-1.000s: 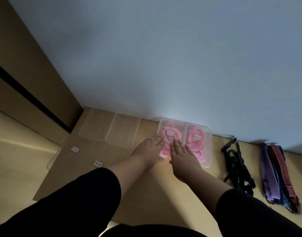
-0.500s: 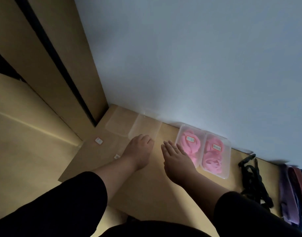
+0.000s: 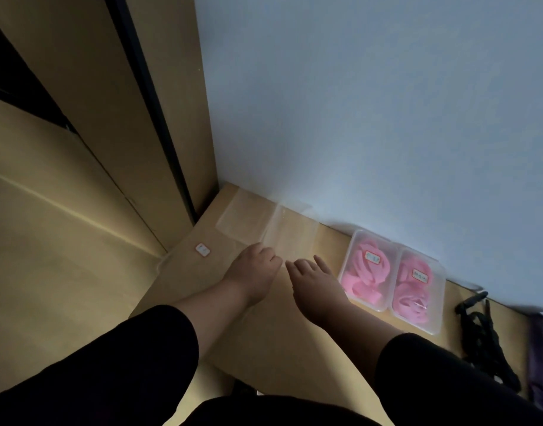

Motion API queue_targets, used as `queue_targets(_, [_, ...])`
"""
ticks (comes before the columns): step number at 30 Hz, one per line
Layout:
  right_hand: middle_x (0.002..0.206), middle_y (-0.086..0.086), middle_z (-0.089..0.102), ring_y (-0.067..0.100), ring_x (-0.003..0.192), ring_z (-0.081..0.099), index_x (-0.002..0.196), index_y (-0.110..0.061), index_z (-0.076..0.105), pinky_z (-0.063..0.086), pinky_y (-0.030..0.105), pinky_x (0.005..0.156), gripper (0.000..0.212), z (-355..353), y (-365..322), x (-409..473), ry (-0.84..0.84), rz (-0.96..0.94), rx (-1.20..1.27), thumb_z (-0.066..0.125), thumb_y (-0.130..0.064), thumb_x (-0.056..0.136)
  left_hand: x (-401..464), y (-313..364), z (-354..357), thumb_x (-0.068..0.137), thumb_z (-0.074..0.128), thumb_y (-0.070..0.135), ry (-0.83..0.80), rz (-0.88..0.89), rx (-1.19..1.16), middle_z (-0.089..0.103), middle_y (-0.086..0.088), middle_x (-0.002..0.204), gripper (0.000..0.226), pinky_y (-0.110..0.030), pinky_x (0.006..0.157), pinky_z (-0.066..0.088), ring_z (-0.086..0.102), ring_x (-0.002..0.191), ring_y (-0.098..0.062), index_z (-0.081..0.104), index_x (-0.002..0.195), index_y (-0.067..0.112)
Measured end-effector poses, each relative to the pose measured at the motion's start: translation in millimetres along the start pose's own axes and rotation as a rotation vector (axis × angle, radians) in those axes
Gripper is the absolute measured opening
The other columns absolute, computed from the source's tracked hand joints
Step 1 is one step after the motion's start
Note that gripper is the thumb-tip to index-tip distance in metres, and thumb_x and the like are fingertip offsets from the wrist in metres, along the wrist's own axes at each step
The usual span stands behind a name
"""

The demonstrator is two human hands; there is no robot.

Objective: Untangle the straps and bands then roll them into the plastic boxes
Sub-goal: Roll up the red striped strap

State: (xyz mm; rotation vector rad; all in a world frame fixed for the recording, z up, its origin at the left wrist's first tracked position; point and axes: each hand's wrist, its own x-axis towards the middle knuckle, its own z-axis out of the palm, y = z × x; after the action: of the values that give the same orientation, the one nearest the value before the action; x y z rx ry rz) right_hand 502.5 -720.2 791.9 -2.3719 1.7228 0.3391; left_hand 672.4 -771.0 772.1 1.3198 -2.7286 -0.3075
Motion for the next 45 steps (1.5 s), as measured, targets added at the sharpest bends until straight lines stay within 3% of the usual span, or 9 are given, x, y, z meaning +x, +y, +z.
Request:
queue_targets(5, [0.134, 0.007, 0.052, 0.028, 0.127, 0.048, 0.143, -0.014, 0.045, 0.009, 0.05, 0.125, 0.048, 0, 2, 0, -0.011, 0.023, -0.043, 0.039, -0.012, 0.096, 4, -1, 1, 0.094, 0.046, 0.015, -0.049, 0.078, 0.05, 0.06, -0.002, 0.102, 0.02, -0.04, 0.1, 0.04, 0.052, 0.097, -0.024, 0.064, 0.102, 0.019])
queue_targets(7, [0.127, 0.007, 0.055, 0.028, 0.122, 0.05, 0.135, -0.015, 0.051, 0.009, 0.051, 0.124, 0.041, -2, 2, -3, -0.026, 0.038, -0.079, 0.039, -0.012, 0.096, 4, 0, 1, 0.082, 0.06, 0.012, -0.066, 0.118, 0.051, 0.06, -0.001, 0.086, 0.01, -0.041, 0.089, 0.048, 0.056, 0.083, -0.025, 0.065, 0.086, 0.019])
queue_targets(10, [0.115, 0.008, 0.06, 0.03, 0.114, 0.055, 0.123, -0.014, 0.059, 0.009, 0.051, 0.124, 0.035, -4, 5, -9, 0.008, 0.028, -0.104, 0.04, -0.01, 0.094, 3, 0, 2, 0.068, 0.072, 0.011, -0.03, 0.213, 0.076, 0.057, 0.0, 0.075, 0.015, -0.035, 0.073, 0.049, 0.054, 0.07, -0.023, 0.062, 0.075, 0.02])
queue_targets(16, [0.072, 0.0, 0.061, 0.022, 0.073, 0.064, 0.078, -0.02, 0.07, 0.041, 0.05, 0.11, 0.016, -11, 14, -15, 0.182, -0.015, -0.138, 0.074, -0.011, 0.066, 5, 0, -13, 0.078, 0.052, 0.013, 0.124, 0.328, 0.071, 0.056, -0.001, 0.079, 0.009, -0.033, 0.068, 0.046, 0.048, 0.071, -0.022, 0.059, 0.079, 0.019])
queue_targets(20, [0.076, -0.002, 0.062, 0.022, 0.075, 0.063, 0.083, -0.023, 0.074, 0.047, 0.05, 0.106, 0.016, -13, 17, -37, 0.255, 0.015, -0.185, 0.072, -0.015, 0.069, 3, 10, -21, 0.08, 0.048, 0.019, 0.144, 0.386, 0.097, 0.054, 0.001, 0.076, 0.01, -0.033, 0.075, 0.039, 0.046, 0.07, -0.021, 0.059, 0.079, 0.02])
queue_targets(26, [0.084, -0.003, 0.062, 0.022, 0.078, 0.059, 0.092, -0.024, 0.072, 0.05, 0.043, 0.096, 0.025, -7, 34, -82, 0.339, -0.002, -0.229, 0.048, -0.021, 0.086, 0, 39, -24, 0.08, 0.058, 0.018, 0.164, 0.501, 0.042, 0.057, 0.001, 0.078, 0.005, -0.029, 0.07, 0.045, 0.048, 0.07, -0.019, 0.062, 0.083, 0.018])
queue_targets(32, [0.08, -0.001, 0.059, 0.021, 0.073, 0.054, 0.087, -0.019, 0.07, 0.054, 0.034, 0.081, 0.013, 5, 69, -139, 0.431, 0.01, -0.142, 0.059, -0.017, 0.081, 6, 95, -18, 0.081, 0.056, 0.014, 0.176, 0.62, 0.04, 0.058, -0.001, 0.076, 0.007, -0.032, 0.064, 0.048, 0.048, 0.067, -0.019, 0.063, 0.082, 0.016])
queue_targets(35, [0.083, -0.002, 0.06, 0.019, 0.076, 0.056, 0.091, -0.02, 0.07, 0.055, 0.031, 0.073, 0.017, 14, 84, -175, 0.419, 0.002, -0.119, 0.054, -0.02, 0.086, 3, 129, -15, 0.079, 0.058, 0.015, 0.171, 0.678, 0.037, 0.058, 0.0, 0.077, 0.007, -0.03, 0.064, 0.048, 0.048, 0.067, -0.018, 0.063, 0.083, 0.017])
queue_targets(45, [0.092, -0.003, 0.063, 0.016, 0.081, 0.06, 0.104, -0.022, 0.069, 0.057, 0.028, 0.072, 0.028, 60, 132, -284, 0.412, -0.072, -0.066, 0.047, -0.025, 0.088, -20, 240, 19, 0.074, 0.063, 0.019, 0.121, 0.749, 0.058, 0.058, 0.002, 0.082, 0.012, -0.027, 0.064, 0.045, 0.051, 0.072, -0.018, 0.061, 0.086, 0.021])
